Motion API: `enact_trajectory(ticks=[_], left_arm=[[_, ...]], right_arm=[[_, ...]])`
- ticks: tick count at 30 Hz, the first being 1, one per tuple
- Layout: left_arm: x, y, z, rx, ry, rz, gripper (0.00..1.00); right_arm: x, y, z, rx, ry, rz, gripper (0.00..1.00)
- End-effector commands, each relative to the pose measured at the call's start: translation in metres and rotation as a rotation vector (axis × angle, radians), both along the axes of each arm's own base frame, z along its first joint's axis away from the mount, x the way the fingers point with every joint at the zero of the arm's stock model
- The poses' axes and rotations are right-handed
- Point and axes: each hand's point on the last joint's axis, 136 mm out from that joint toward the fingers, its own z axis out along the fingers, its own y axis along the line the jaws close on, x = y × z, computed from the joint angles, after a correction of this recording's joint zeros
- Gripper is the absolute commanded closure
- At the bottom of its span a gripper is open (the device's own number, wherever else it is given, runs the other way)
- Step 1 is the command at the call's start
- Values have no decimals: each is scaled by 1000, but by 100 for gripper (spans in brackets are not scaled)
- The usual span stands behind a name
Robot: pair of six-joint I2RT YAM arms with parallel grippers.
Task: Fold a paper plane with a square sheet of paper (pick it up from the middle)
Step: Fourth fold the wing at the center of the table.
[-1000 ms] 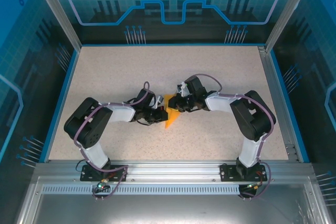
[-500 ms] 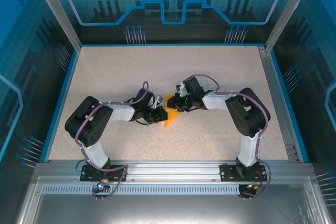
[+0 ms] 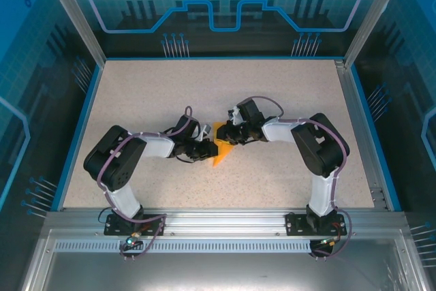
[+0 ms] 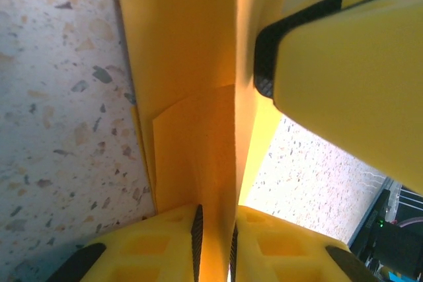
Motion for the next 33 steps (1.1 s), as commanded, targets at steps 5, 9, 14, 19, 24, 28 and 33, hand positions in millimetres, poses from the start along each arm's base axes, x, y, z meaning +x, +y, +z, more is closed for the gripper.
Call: enact_trajectory(ticks=[5,9,14,19,24,28,33], left_arm=[[-12,-2,2,-14,21,-43,83],[-11,-2,1,-13,16,-40,93],[-10,-8,4,-54,25,-59,100],[-5,-5,3,-118,56,-30,100],[-7,-4,-3,-120,86,-28,100],[-10,0,-9,-112,116,-7,100],[-12,3,-17,-108,149,16,100]], right_arm=[[0,3,-6,-6,12,3,78],[0,2,-6,-8,15,2,78],[1,-3,-3,-12,6,-3,78],[4,-8,5,-5,-10,-10,78],[4,-8,10,0,-22,-4,77],[6,-9,6,-7,-11,-14,77],[8,-9,5,-6,-10,-23,77]])
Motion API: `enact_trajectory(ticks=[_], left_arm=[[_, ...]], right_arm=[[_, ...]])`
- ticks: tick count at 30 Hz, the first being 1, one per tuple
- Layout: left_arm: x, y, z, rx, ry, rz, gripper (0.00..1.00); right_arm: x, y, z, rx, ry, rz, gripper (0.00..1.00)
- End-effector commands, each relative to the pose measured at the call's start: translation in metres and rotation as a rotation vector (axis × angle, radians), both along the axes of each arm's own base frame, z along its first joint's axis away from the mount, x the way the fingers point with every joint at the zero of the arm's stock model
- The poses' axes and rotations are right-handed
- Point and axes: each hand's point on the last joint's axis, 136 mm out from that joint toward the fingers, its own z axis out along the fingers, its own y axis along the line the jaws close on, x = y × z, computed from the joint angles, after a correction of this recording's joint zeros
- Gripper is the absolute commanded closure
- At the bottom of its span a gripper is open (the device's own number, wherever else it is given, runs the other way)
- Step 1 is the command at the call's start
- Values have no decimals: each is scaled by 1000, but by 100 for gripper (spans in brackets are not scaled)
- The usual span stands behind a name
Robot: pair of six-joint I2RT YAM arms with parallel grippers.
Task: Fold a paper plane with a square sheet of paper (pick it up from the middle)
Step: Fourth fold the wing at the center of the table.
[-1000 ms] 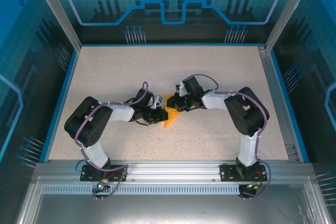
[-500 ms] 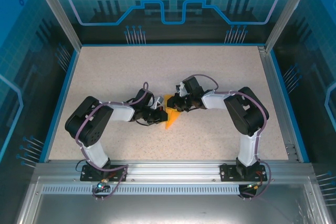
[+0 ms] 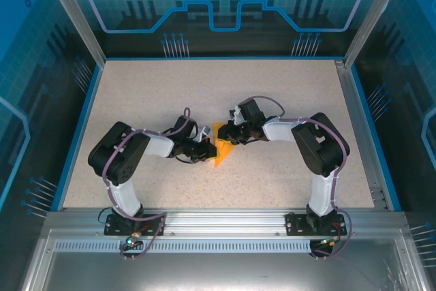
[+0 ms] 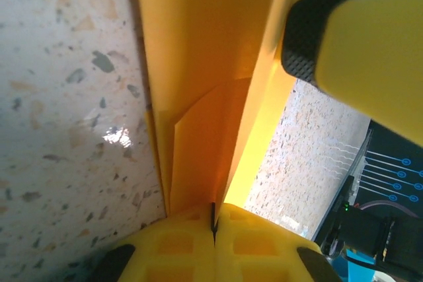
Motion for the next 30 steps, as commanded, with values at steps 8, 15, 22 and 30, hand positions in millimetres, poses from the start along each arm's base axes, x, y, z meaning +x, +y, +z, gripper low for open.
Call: enact_trajectory(ticks=[8,15,22,30], left_arm=[[-9,9,-15,1,94,36,100],[-9,9,-17,3,103,40,100],[-9,10,-17,6,110,43,100],[-12,12,-19,15,116,45,100]], right_arm=[[9,-9,17,9,-37,-36,77],[7,-3,28,43,-62,-8,77],[2,14,17,49,-29,38,78],[8,12,4,32,-16,16,78]])
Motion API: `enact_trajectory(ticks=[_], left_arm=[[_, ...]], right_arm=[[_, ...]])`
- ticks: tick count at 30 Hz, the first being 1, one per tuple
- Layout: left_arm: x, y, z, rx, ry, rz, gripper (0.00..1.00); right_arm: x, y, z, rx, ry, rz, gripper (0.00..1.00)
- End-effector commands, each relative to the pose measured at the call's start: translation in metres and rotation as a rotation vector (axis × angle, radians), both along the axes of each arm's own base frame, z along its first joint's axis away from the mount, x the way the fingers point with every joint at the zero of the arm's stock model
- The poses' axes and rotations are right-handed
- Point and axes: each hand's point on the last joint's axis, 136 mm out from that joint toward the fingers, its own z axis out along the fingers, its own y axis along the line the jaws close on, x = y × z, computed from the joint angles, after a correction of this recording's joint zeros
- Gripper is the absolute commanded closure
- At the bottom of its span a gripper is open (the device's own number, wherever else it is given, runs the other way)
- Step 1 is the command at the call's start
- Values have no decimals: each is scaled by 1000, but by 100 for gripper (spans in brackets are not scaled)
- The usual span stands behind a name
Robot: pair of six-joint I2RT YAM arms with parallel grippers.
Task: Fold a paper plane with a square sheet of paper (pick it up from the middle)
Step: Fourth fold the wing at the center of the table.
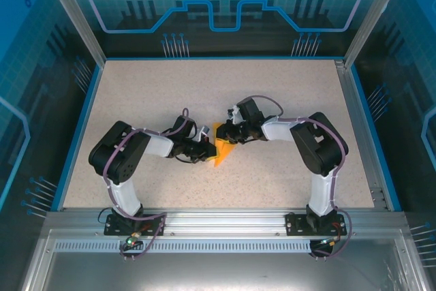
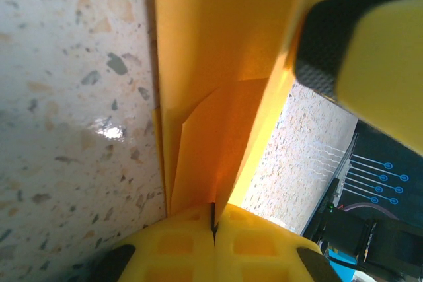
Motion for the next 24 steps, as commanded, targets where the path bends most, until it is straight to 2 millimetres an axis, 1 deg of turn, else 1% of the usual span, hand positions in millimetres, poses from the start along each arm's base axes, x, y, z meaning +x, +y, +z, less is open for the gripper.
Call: enact_trajectory(ticks=[1,14,24], left_arm=[[-13,12,-19,44,80,18,100],[-14,14,-21,54,89,21,100],[-16,15,-24,64,105,22,100]], right_arm=[[7,5,2,9,-9,1,78],[8,0,-13,-12,18,-2,79],[7,-4,-29,-37,48,-9,79]])
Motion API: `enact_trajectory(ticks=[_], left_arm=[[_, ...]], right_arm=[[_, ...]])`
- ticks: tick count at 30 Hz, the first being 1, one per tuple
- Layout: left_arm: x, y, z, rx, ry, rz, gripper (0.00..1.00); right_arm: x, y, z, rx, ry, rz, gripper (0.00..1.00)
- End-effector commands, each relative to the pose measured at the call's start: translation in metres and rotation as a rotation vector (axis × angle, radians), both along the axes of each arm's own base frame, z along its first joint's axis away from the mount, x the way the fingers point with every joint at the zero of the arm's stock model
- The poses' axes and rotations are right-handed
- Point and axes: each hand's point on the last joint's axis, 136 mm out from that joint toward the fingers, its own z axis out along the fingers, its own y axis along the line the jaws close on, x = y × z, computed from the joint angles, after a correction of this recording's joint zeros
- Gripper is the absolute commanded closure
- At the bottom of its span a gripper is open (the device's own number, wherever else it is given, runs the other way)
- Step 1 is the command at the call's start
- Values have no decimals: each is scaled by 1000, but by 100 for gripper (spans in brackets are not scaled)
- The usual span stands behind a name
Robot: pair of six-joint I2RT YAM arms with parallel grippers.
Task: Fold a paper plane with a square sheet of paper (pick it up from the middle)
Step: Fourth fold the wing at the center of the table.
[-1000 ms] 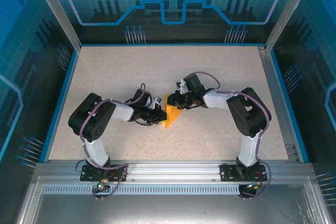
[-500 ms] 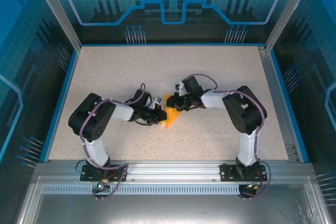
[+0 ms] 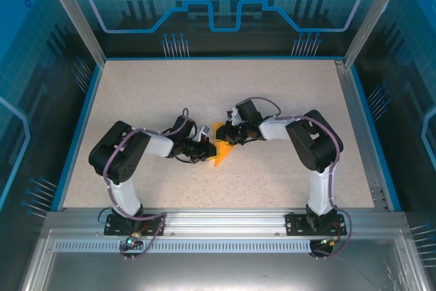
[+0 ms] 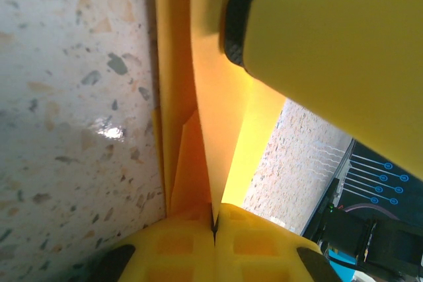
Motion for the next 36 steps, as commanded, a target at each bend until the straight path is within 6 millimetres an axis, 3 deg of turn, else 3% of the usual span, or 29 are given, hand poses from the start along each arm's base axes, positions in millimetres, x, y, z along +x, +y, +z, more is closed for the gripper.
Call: enact_trajectory(ticks=[1,12,25,29,36], left_arm=[[-16,15,-24,65,103,23,100],[-28,19,-15,69,95,-3,83],[-33,13,-8,32,97,-55,98],[-36,10,-1,6,87,-89,98],[-45,15,-7,68,154,-130,100]], right_arm=[[4,-5,-14,-24,24,-6,79],[-3,-15,-37,-76,82,-34,80],[-6,-20,-42,-100,91,-38,80],[-10,-25,-50,-126,106,-43,81],[-15,-30,-59,-154,129,-49,82]])
